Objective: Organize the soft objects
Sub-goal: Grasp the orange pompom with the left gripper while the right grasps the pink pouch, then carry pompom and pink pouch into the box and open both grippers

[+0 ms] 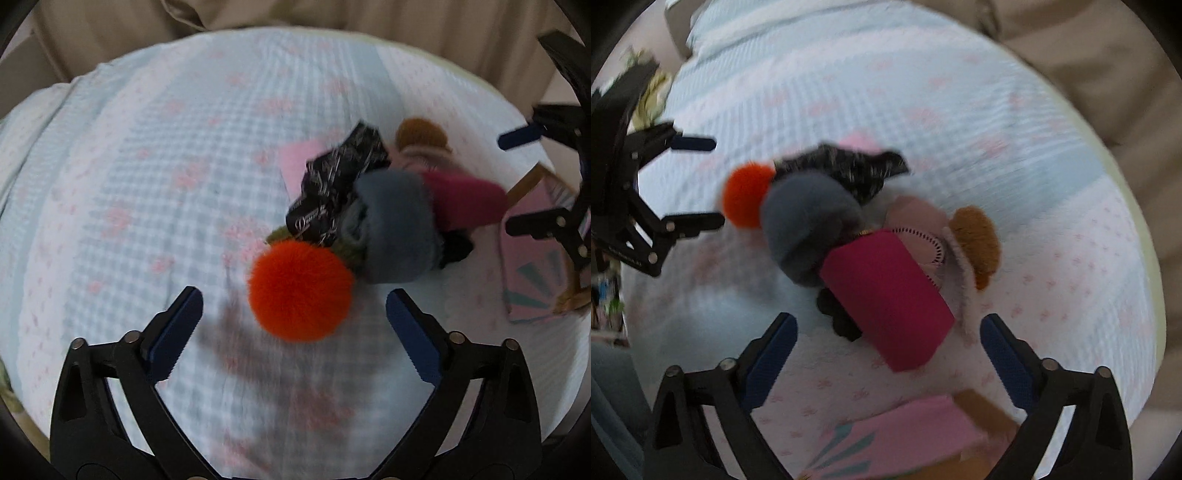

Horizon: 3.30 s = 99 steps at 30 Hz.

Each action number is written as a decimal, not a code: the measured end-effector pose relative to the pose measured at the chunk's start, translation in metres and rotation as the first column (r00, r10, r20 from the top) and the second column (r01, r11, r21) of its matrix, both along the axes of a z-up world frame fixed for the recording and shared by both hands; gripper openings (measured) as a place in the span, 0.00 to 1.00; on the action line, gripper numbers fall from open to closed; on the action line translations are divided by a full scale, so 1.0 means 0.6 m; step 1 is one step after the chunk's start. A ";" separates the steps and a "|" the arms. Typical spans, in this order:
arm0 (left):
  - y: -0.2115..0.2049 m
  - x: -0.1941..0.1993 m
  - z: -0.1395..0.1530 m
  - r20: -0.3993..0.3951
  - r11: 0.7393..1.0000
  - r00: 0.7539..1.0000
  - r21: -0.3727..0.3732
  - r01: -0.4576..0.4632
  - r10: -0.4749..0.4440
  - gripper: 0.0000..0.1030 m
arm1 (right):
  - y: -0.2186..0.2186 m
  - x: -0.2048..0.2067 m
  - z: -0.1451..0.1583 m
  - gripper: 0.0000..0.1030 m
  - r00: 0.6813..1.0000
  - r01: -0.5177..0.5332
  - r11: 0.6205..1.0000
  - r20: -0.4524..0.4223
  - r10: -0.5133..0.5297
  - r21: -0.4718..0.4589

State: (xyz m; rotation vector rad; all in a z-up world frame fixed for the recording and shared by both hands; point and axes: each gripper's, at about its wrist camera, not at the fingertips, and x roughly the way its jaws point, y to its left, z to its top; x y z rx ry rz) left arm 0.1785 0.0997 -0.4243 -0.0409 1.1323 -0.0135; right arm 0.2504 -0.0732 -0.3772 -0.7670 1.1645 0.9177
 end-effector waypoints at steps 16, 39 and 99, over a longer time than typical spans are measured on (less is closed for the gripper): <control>0.000 0.067 -0.078 -0.095 0.990 0.986 -0.057 0.129 -0.134 0.36 | 0.032 0.050 -0.087 0.64 0.983 -0.147 0.986 -0.119 0.138 -0.075; 0.033 0.008 0.044 0.028 0.992 1.000 -0.128 -0.002 0.005 0.30 | -0.019 0.080 0.076 0.18 0.987 0.159 0.985 -0.034 -0.157 0.063; -0.626 0.080 0.040 -0.226 0.934 0.909 -0.161 0.320 -0.350 0.30 | -0.614 -0.119 0.085 0.16 0.235 0.970 0.241 -0.269 -0.934 0.010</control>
